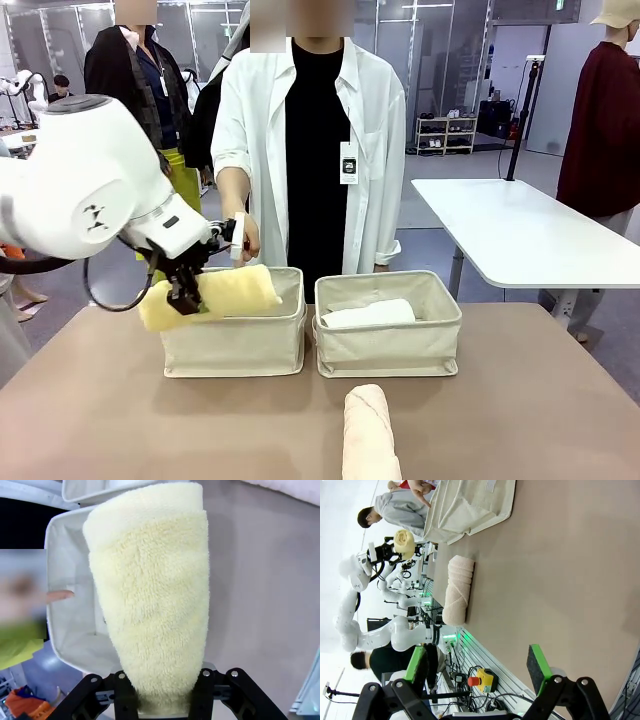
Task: Divide the towels into two baskets.
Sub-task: Pick up one hotel-folded towel from the bottom of the table and place it in the Fabric basket indicated by the person.
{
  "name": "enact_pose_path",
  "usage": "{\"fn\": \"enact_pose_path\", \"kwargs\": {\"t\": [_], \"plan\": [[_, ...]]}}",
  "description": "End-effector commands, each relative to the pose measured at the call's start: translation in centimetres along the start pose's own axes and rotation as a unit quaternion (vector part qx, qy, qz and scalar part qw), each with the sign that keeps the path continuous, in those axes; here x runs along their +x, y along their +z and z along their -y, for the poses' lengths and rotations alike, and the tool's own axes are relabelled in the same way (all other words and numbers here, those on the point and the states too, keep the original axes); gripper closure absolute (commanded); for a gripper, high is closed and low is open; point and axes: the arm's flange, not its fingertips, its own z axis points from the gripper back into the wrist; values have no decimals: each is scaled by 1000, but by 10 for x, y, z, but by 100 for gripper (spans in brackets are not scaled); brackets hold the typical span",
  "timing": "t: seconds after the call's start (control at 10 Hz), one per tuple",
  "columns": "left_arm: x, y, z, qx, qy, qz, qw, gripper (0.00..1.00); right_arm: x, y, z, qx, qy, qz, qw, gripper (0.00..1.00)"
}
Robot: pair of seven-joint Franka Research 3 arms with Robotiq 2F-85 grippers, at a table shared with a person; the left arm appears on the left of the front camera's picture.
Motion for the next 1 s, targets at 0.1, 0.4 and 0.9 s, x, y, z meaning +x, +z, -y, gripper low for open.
{"fn": "enact_pose_path", "kwargs": {"t": [0.1, 0.4, 0.9], "plan": [[20, -8, -54, 14, -70, -2, 997, 63, -2, 0, -3, 0, 4, 3, 1000, 0], [26, -52, -109, -11, -73, -45, 996, 63, -2, 0, -3, 0, 4, 3, 1000, 0], [7, -149, -140, -56, -68, -72, 994, 63, -2, 0, -3, 0, 4, 3, 1000, 0]]}}
